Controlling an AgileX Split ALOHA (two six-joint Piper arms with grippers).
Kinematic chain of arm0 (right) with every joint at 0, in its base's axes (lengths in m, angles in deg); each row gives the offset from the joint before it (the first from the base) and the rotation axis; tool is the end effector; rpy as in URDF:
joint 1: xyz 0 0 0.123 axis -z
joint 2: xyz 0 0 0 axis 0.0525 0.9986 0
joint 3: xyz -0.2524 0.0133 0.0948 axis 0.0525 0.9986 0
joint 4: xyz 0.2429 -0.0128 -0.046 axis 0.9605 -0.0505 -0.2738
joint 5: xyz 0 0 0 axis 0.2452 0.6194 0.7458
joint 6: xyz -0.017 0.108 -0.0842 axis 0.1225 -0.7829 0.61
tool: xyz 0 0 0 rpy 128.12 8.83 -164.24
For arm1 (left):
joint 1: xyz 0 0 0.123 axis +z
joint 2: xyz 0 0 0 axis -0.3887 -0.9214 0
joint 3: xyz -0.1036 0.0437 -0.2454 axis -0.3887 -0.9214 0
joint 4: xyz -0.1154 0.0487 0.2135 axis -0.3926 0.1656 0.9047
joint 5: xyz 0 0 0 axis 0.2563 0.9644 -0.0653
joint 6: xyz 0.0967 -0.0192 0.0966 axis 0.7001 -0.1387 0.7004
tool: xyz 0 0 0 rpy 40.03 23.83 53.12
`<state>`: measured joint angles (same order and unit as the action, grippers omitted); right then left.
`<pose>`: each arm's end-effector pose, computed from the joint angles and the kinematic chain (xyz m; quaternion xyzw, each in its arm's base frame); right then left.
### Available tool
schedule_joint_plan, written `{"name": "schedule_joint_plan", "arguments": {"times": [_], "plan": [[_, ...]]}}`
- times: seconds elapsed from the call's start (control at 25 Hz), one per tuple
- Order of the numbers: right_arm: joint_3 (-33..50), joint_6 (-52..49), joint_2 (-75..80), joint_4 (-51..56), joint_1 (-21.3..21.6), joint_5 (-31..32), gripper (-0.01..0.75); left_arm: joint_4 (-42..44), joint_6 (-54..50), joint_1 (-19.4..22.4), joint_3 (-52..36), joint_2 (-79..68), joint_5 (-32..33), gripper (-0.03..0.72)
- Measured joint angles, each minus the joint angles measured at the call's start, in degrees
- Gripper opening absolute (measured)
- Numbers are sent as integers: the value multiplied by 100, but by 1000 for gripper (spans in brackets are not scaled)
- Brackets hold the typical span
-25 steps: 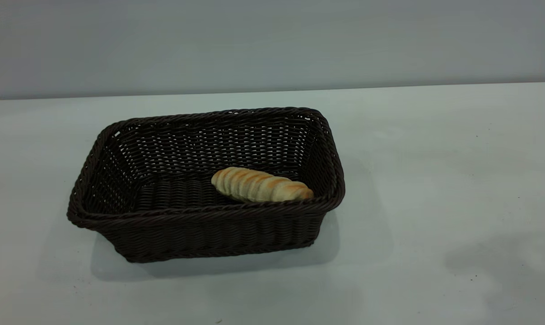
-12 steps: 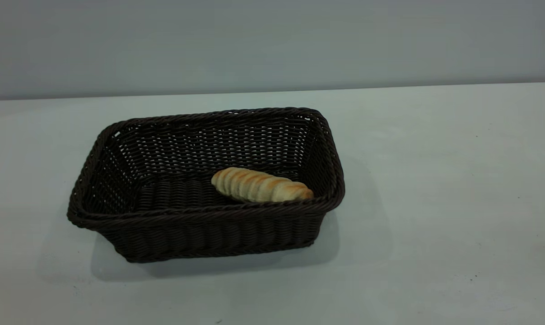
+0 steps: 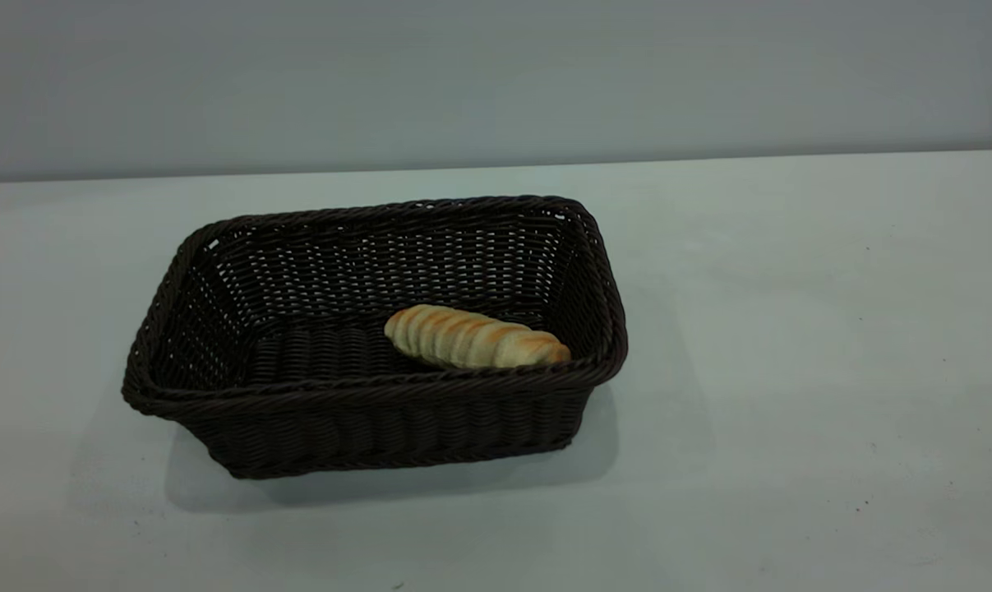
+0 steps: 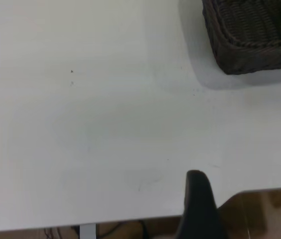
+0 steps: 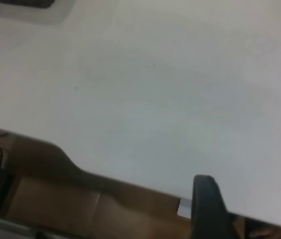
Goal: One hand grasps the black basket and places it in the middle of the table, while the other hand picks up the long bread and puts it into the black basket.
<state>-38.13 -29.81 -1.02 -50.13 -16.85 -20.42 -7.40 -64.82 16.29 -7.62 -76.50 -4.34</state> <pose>0.0574 0.0157 0.2323 -0.1206 0.9185 0.0479 0.3736 0.0478 -0.0024 0.2424 0.0189 0.8865 -0.0305 0.4613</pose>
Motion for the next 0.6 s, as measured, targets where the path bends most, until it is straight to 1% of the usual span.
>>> {"name": "schedule_joint_plan", "arguments": {"times": [0.2,0.32,0.6], "plan": [[29,0,0,0,0,-235,411,30,11,0,0,53,7,567],[192,-7,0,5,0,-446,411,71,11,0,-43,53,-37,567],[257,-21,0,5,0,-480,411,71,13,0,-76,53,-86,567]]}}
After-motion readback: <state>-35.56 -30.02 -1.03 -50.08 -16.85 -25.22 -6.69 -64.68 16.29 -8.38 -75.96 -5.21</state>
